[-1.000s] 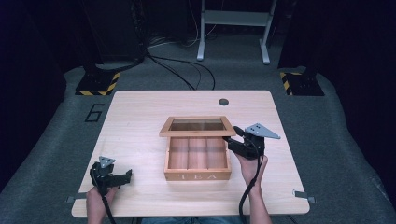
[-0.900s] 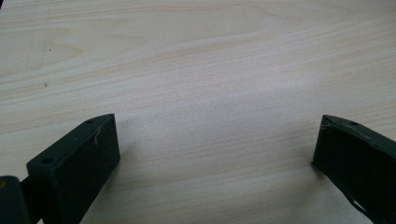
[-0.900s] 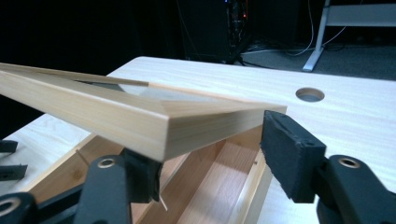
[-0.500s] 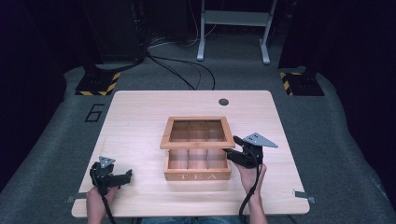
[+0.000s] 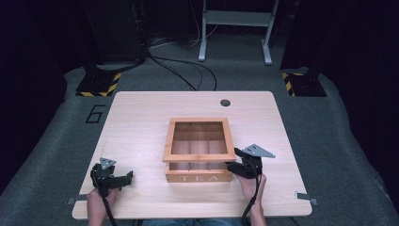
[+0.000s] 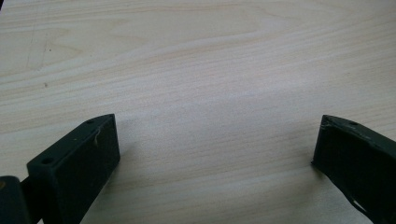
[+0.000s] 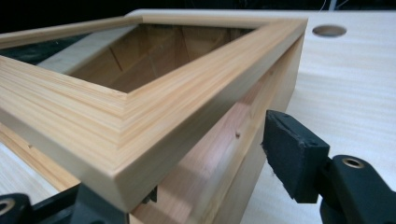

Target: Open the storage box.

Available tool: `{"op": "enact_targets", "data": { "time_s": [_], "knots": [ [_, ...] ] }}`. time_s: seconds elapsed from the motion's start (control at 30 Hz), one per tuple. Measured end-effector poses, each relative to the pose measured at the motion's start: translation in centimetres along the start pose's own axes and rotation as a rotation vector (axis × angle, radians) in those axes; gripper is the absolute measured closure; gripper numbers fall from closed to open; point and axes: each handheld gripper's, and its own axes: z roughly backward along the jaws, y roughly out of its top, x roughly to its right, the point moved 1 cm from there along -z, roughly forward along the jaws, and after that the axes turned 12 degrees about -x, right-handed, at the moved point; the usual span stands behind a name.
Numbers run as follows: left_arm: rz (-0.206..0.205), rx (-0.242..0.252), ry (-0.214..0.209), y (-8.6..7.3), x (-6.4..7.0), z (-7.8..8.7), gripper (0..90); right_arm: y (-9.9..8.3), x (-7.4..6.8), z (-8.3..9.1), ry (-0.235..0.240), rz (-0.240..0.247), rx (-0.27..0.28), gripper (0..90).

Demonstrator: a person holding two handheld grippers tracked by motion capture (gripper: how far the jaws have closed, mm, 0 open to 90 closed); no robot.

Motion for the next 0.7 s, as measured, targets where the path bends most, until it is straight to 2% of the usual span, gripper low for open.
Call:
{"op": "enact_targets", "data": {
  "time_s": [0.27, 0.4, 0.5, 0.7],
  "knots": [
    [0.001, 0.0, 0.0, 0.0, 0.0, 0.0, 0.4, -1.7, 0.5, -0.7, 0.006, -0.032, -0.044, 39.8],
    [0.002, 0.001, 0.0, 0.0, 0.0, 0.0, 0.4, -2.1, 0.7, -0.6, 0.0, -0.046, -0.073, 39.4],
    [0.002, 0.0, 0.0, 0.0, 0.0, 0.0, 0.4, -2.2, 0.8, -0.6, 0.016, -0.049, -0.081, 39.1],
    [0.0, -0.005, -0.004, 0.0, 0.0, 0.0, 0.4, -2.3, 0.7, -0.1, 0.015, -0.062, -0.085, 39.7]
  ]
}}
